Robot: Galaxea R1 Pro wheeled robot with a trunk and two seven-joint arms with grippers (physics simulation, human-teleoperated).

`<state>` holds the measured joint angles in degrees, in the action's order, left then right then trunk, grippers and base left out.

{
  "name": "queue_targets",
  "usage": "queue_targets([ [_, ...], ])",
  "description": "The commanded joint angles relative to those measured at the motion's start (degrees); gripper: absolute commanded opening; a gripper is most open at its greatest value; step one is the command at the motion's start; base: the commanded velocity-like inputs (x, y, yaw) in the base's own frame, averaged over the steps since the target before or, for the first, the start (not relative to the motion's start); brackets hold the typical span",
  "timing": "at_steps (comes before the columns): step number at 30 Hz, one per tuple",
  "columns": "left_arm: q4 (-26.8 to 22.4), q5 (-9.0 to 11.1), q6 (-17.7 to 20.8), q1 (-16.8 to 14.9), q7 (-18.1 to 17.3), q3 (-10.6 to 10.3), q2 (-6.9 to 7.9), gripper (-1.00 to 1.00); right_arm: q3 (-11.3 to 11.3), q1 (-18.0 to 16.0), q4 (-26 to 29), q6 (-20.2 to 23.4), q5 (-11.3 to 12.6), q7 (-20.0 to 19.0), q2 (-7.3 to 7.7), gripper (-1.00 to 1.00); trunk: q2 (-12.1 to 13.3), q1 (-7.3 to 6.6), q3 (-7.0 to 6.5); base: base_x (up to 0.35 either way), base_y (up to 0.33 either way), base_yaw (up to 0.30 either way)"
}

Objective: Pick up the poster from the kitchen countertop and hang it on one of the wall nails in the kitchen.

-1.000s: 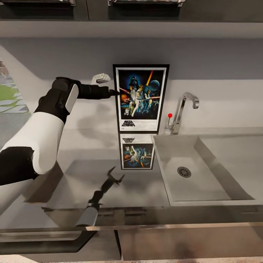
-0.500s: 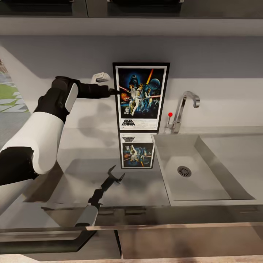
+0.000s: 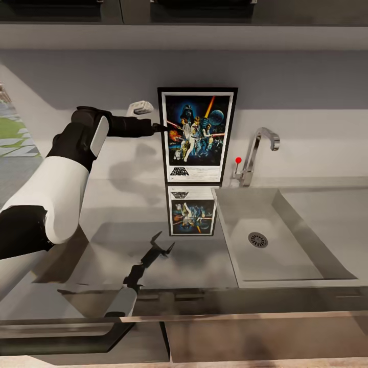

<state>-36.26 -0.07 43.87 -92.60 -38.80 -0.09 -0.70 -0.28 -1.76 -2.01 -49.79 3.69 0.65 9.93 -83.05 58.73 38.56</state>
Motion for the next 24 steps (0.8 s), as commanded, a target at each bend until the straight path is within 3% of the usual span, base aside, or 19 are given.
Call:
queue_targets([
  [1, 0.0, 0.0, 0.3, 0.0, -0.1, 0.0, 0.00, 1.00, 0.0, -0.1, -0.2, -0.3, 0.3, -0.1, 0.00, 1.00, 0.0, 0.00, 0.06, 0.000, 0.000, 0.000],
  [24, -0.1, 0.0, 0.3, 0.0, -0.1, 0.1, 0.09, 1.00, 0.0, -0.1, -0.2, -0.3, 0.2, -0.1, 0.00, 1.00, 0.0, 0.00, 1.97, 0.000, 0.000, 0.000],
])
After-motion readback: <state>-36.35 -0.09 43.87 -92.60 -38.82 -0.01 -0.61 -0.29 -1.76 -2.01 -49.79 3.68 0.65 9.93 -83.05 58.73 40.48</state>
